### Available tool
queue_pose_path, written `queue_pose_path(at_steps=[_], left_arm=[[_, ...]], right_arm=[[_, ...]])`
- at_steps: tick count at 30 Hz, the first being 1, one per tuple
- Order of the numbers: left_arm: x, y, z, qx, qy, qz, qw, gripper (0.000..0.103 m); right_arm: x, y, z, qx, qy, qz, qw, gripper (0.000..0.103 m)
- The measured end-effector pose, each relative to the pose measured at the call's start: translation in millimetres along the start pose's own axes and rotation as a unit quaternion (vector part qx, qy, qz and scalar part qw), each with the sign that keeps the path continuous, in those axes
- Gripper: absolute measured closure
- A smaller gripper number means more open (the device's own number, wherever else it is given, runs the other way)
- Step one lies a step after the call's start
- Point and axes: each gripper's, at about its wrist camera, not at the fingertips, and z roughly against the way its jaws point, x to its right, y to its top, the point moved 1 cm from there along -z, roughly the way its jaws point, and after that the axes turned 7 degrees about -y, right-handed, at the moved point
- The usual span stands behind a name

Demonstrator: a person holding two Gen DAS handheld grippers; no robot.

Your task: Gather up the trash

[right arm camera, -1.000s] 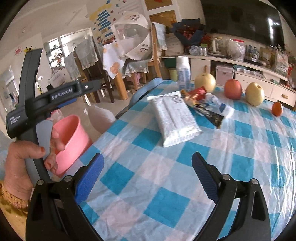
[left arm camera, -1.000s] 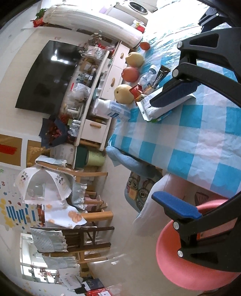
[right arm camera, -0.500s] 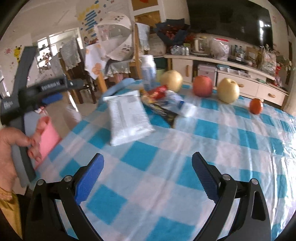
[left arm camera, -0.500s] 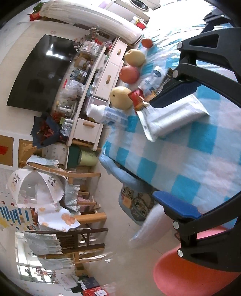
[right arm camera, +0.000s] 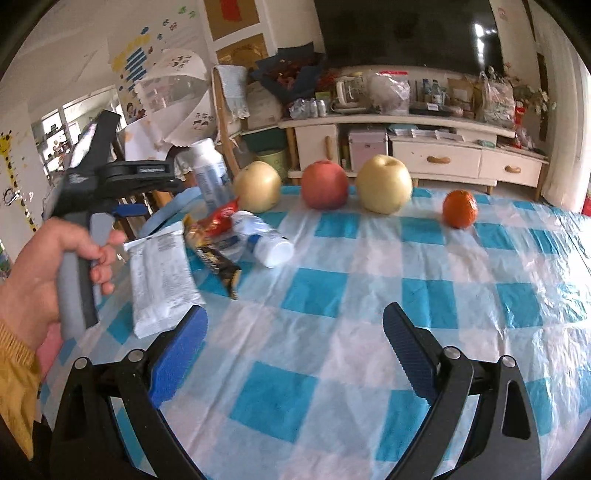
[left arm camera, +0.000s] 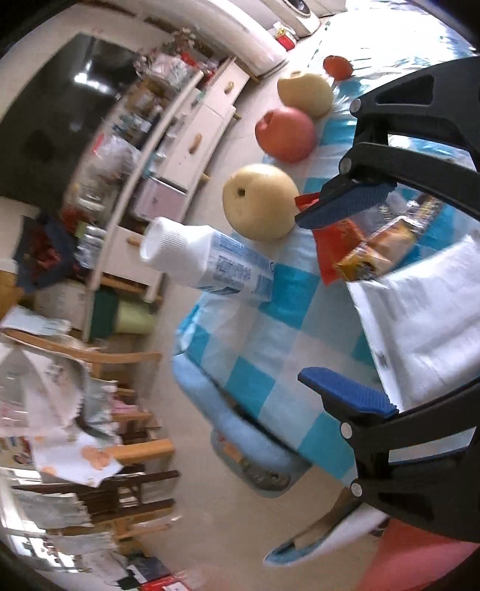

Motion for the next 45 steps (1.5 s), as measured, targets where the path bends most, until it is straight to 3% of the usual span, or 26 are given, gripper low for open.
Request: queue_pose_path(at_steps=[3, 7, 11, 14, 23, 29, 32, 35, 37, 42, 45], left_arm=[[4.4, 4.8, -27.3, -0.026, 0.047, -0.011, 0.9985, 0.025], [2.0, 7.3, -52.8, -0.059, 0.069, 0.008, 0.9958, 0.025], [14.4, -1.6, -69.6, -0.089, 0.072, -0.02, 0.9933, 0.025], [20.7, -10.4, -67.8, -0.093, 0.044, -0.022, 0.9944, 0.025], [56.2, -66.6, -33.7, -0.105, -0.022, -0.102, 0.989, 0.025], [93.5, -134.5, -2.8, -0.127, -0.05, -0.206, 0.969, 0.025], [102.5, -152.3, 14.9, -0.129, -0.088, -0.214, 0.9643, 0.025], [102.1, -157.3, 39.4, -0.107, -0.126, -0.207, 0.9641, 0.025], [97.3, -154.1, 58.4, -0.083, -0.128, -0.206, 0.9665, 0.025], [61.0, -147.2, 101.2, -0.032, -0.085, -0.18, 0.9795, 0.025], [24.4, -152.1, 116.7, -0.031, -0.055, -0.138, 0.9884, 0.025]], right_arm=[[10.7, -2.5, -4.2, -0.013, 0.009, -0.017, 1.0, 0.008], [14.9, -3.9, -3.8, -0.017, 0.011, -0.017, 1.0, 0.008], [16.1, -3.5, -0.7, -0.017, 0.017, -0.02, 1.0, 0.008], [19.4, -2.2, 3.4, -0.012, 0.015, -0.024, 1.0, 0.008], [41.5, 1.1, 7.7, -0.013, -0.004, -0.045, 0.999, 0.008], [55.3, 0.7, 9.8, -0.019, -0.028, -0.037, 0.999, 0.008], [65.4, -1.5, 9.4, -0.029, -0.036, -0.041, 0.998, 0.008], [76.7, -5.8, 4.7, -0.045, -0.049, -0.044, 0.997, 0.008], [81.9, -7.9, 1.1, -0.06, -0.043, -0.053, 0.996, 0.008], [82.7, -8.7, -5.6, -0.072, -0.037, -0.061, 0.995, 0.008], [83.0, -5.7, -9.0, -0.065, -0.029, -0.065, 0.995, 0.008]])
